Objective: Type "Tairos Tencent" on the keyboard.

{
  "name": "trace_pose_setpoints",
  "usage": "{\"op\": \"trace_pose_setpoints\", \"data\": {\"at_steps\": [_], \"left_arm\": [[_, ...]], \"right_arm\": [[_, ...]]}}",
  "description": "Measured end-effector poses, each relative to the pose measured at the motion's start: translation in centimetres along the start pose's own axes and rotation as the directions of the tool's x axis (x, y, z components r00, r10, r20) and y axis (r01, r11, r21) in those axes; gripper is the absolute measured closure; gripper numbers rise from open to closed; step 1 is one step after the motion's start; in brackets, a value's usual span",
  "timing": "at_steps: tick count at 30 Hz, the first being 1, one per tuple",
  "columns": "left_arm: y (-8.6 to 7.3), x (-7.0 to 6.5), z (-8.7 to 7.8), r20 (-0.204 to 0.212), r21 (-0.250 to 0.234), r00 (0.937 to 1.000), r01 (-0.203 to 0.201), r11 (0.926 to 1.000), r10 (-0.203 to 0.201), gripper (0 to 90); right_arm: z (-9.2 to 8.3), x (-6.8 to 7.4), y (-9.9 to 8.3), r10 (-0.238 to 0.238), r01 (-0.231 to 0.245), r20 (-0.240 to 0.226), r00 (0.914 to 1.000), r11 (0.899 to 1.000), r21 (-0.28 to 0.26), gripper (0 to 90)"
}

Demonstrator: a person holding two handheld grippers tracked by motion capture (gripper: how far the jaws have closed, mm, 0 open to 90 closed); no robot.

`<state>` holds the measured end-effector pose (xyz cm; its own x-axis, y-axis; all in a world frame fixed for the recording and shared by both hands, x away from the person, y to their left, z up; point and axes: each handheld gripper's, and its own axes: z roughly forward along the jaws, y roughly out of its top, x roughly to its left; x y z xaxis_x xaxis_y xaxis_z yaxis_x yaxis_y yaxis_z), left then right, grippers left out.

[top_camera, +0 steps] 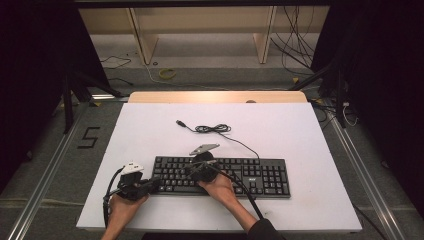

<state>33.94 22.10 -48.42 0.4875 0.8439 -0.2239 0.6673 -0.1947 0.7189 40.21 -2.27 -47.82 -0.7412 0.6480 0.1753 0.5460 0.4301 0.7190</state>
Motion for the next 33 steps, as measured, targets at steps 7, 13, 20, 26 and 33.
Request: {"op": "trace_pose_setpoints", "data": {"at_steps": [7,13,20,26,33], "left_arm": [[0.3,-0.3,-0.4,0.014,-0.045,0.9999,-0.006,0.9990,0.007,85.7],[0.5,-0.5,-0.7,0.048,-0.085,0.9988,0.000,0.9964,0.004,81.8],[0.9,-0.9,-0.8,0.091,-0.121,0.9958,-0.002,0.9926,0.013,69.8],[1.2,-1.0,-0.8,0.110,-0.149,0.9939,0.003,0.9888,0.013,55.0],[1.5,-0.9,-0.6,0.088,-0.147,0.9960,0.002,0.9891,0.012,54.2]], "right_arm": [[-1.5,-0.3,0.1,0.010,-0.011,-0.025,0.9996,0.999,-0.050,83.7],[-2.6,-0.4,-0.1,0.011,-0.015,-0.048,0.9988,0.997,-0.081,76.2],[-3.8,-0.6,-0.4,0.000,-0.009,-0.083,0.9965,0.994,-0.111,59.5],[-4.8,-0.6,-0.6,-0.005,-0.008,-0.101,0.9949,0.991,-0.133,46.9],[-5.8,-0.6,-1.2,-0.009,-0.007,-0.106,0.9943,0.989,-0.148,41.4]]}}
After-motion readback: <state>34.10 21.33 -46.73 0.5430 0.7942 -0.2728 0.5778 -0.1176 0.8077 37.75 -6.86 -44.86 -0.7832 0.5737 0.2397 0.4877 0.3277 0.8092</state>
